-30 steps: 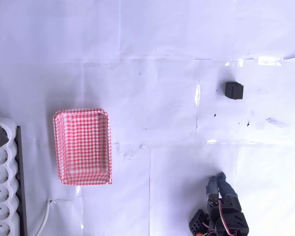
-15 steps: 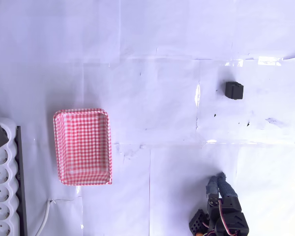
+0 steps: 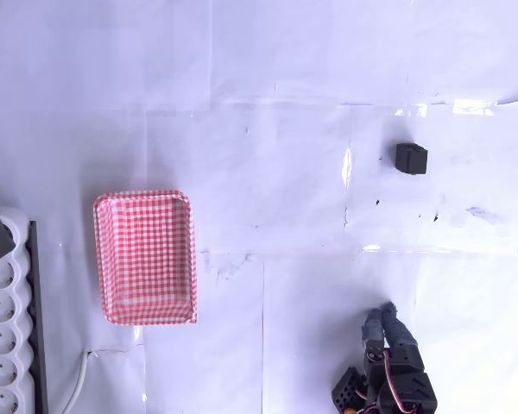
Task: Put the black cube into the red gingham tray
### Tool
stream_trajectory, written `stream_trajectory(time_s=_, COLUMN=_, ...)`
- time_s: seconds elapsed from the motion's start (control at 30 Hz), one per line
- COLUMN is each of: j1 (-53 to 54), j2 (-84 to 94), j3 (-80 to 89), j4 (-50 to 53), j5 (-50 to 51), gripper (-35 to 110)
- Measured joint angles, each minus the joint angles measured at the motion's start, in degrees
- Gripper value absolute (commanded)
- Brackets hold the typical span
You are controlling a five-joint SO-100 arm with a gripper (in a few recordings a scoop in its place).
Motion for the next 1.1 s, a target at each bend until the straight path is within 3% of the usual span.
stream_trajectory(time_s=0.47, j1=0.5, j2=0.0, j3=0.0, j4=0.0, j5=0.0, gripper=1)
stream_trajectory(time_s=0.57, j1=0.9, j2=1.1, j3=0.0, j4=-2.2, j5=5.3, gripper=1)
stream_trajectory(time_s=0.67, j1=2.7, j2=7.4, j3=0.0, j4=-13.8, j5=7.0, gripper=1)
stream_trajectory(time_s=0.9, j1=6.2, j2=33.7, j3=0.3, j4=-52.7, j5=12.8, gripper=20)
stream_trajectory(time_s=1.1, j1=7.6, j2=59.5, j3=0.8, j4=-84.5, j5=12.2, gripper=47)
